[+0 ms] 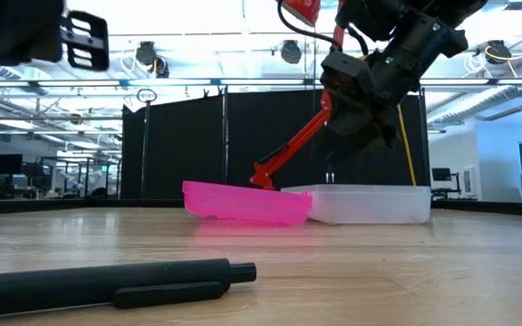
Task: Pick & place school supplies into a supply box
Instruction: Adjust the pink supply box
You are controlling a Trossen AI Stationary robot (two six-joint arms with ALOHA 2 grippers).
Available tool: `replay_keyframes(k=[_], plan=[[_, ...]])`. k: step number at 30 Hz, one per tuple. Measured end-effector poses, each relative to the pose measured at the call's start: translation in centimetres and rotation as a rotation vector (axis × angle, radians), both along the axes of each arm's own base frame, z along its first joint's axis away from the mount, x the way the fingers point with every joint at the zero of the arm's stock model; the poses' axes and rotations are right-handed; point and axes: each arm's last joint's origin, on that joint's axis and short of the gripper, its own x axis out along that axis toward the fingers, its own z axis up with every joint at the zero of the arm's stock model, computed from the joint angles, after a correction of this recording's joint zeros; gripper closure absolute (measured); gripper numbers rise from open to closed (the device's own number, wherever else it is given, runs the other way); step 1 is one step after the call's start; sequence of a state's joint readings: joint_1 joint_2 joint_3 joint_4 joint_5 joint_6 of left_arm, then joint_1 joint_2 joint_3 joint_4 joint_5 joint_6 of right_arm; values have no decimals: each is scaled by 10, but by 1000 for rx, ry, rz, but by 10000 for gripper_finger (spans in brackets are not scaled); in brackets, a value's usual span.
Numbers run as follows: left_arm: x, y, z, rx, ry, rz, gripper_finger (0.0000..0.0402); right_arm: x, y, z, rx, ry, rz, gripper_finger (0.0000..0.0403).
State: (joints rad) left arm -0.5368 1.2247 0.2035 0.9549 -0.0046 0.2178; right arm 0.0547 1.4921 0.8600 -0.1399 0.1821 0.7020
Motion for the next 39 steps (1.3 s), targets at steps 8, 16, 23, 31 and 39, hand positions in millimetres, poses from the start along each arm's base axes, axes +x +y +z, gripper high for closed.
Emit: replay_keyframes(k=[8, 16, 23, 31, 39], plan=[[5, 9, -1, -56, 42, 138, 358, -2, 2, -2, -76, 41, 94, 254], [7, 14, -2, -74, 61, 163, 333, -24, 13, -1, -286, 219, 84, 345], [7, 14, -2, -71, 60, 166, 332, -32, 31, -3, -296, 258, 115, 396], [7, 14, -2, -72, 60, 170, 332, -64, 47, -7, -305, 418, -86, 402], [7, 14, -2, -80, 62, 171, 332, -64, 57, -34, -166, 357, -96, 403]])
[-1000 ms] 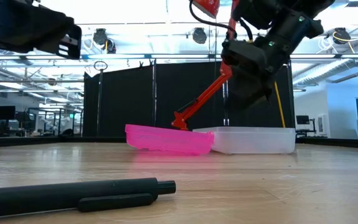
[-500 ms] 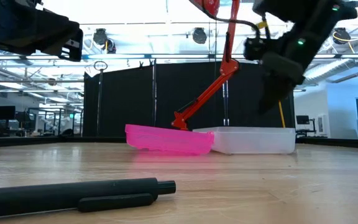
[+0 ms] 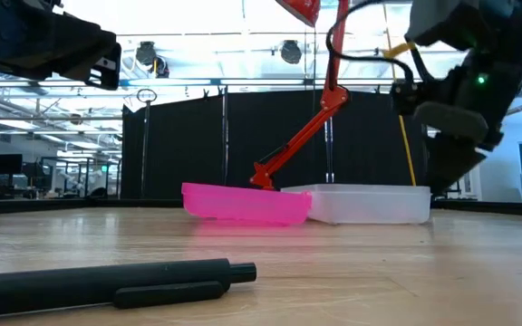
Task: Pick & place school supplies into a supply box
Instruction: Adjust the pink supply box, then put the black pen into the pink supply box
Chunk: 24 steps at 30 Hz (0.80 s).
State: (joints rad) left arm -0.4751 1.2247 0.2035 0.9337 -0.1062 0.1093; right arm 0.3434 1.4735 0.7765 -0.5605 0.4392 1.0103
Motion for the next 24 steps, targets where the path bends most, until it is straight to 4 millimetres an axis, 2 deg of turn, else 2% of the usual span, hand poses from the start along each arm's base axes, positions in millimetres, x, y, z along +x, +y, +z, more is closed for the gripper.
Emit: replay_keyframes(k=[4, 7, 15, 20, 24], plan=[[0, 0, 0, -2, -2, 0, 332, -2, 1, -12, 36, -14, 1, 403], [0, 0, 0, -2, -3, 0, 332, -1, 3, -14, 75, -46, 6, 403], [0, 0, 0, 3, -4, 0, 332, 4, 12, -11, 122, -114, 53, 403], [0, 0, 0, -9, 0, 1, 332, -1, 10, -9, 103, -74, 53, 403], [0, 0, 0, -26, 6, 2, 332, -10, 5, 3, 79, -32, 71, 403]])
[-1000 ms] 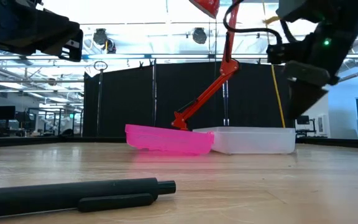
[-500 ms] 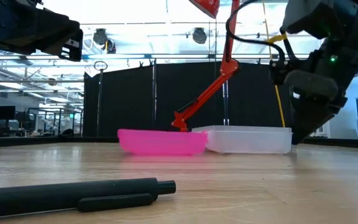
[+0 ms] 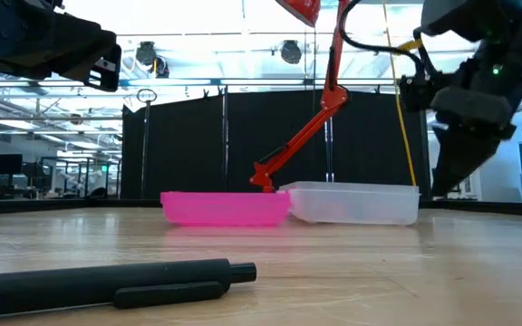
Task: Pick & place school supplies into a supply box
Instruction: Put the black pen into the pink supply box
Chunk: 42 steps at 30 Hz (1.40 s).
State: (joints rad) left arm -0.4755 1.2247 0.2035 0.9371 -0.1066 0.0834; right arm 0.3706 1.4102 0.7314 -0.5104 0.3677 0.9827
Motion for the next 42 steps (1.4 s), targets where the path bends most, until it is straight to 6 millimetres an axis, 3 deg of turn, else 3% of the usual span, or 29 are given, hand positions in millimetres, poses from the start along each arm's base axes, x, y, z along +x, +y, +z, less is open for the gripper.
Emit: replay_keyframes(k=[3, 6, 10, 14, 20, 24, 28, 34, 39, 42], plan=[[0, 0, 0, 1, 0, 1, 332, -2, -1, 17, -11, -8, 44, 403], [0, 0, 0, 9, -5, 7, 332, 10, 10, 42, 8, -116, 123, 403], [0, 1, 0, 12, -5, 21, 332, 41, 42, 75, -15, -250, 317, 403], [1, 2, 0, 14, -7, 54, 332, 85, 70, 91, 19, -257, 438, 403], [1, 2, 0, -4, -3, 63, 332, 162, 113, 78, 138, -193, 713, 403], [1, 2, 0, -4, -2, 63, 332, 196, 136, 76, 182, -177, 863, 400], [1, 2, 0, -4, -1, 63, 332, 207, 152, 68, 101, -100, 1006, 369], [0, 2, -2, 3, 16, 62, 332, 214, 173, 46, -93, -97, 1095, 276], [0, 2, -3, 7, 24, 61, 332, 212, 183, 41, -296, -112, 1113, 201], [0, 2, -3, 9, 26, 61, 332, 213, 189, 41, -304, -167, 1163, 172]])
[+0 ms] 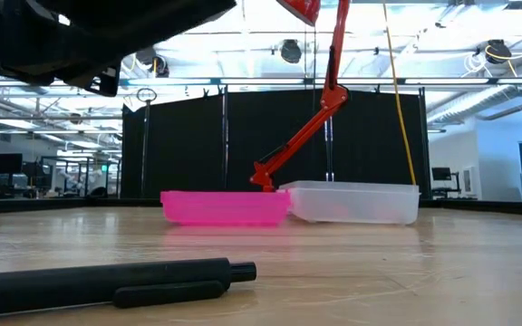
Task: Pick & place school supplies into a supply box
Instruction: Put the black pen into the pink supply box
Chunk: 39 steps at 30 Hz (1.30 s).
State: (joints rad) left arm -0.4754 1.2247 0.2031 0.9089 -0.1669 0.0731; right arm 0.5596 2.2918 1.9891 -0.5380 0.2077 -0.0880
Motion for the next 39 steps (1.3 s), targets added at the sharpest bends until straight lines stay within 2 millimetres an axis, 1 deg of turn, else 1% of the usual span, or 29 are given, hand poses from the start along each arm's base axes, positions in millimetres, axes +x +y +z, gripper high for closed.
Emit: replay_keyframes(k=[3, 5, 11, 15, 19, 25, 29, 34, 39], plan=[[0, 1, 0, 0, 1, 3, 332, 0, 4, -5, 23, -24, 41, 159], [1, 1, 0, 1, 1, 7, 332, -1, 3, -15, 17, -33, 47, 158], [2, 4, 0, 1, 2, 23, 332, 3, -13, -37, 33, -43, 20, 168], [3, 6, -2, 4, 15, 33, 332, 4, -22, -53, 94, -30, 39, 177], [3, 9, -4, 14, 38, 45, 332, 3, -23, -59, 140, -31, 74, 181], [4, 11, -4, -1, 47, 58, 332, 0, -23, -62, 129, -13, 77, 181], [4, 11, -4, -6, 48, 58, 332, -4, -26, -67, 86, 50, 76, 183], [4, 11, -4, -11, 49, 56, 332, -7, -37, -75, 81, 108, 69, 207], [4, 11, -4, -7, 48, 53, 332, -8, -43, -82, 101, 104, 70, 257]])
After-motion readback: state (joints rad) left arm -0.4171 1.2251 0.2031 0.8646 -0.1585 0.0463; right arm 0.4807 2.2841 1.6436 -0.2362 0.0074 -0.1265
